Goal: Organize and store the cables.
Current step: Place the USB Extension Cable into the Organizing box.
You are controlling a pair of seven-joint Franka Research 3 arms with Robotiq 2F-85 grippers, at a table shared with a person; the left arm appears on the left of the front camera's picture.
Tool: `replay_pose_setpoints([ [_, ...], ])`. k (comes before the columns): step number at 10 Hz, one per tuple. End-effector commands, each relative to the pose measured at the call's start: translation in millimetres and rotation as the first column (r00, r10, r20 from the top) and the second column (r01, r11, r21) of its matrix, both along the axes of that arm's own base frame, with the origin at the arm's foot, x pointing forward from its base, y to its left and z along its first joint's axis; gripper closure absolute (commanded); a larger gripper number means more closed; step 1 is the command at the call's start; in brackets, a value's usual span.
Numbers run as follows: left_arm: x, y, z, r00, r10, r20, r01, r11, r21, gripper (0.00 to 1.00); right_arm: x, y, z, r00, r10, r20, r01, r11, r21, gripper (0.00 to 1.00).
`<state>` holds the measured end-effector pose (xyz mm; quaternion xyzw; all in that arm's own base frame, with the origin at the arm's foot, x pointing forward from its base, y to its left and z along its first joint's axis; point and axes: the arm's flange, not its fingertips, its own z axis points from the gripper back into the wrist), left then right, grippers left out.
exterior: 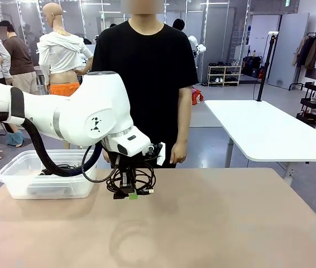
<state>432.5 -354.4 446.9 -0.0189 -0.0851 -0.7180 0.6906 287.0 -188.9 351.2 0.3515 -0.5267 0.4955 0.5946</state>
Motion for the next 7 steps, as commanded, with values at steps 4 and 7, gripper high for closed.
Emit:
replay_pose_setpoints([
  [4,7,0,3,0.998,0.001,0.066,-0.001,1.000,-0.001,0.86,-1,0,4,1.000,-0.005,-0.009,0.005,1.000,-0.017,0.00],
  [7,39,74,38,0.993,-0.077,0.093,0.072,0.996,0.051,0.86,-1,0,4,1.000,-0.005,-0.009,0.005,1.000,-0.017,0.00],
])
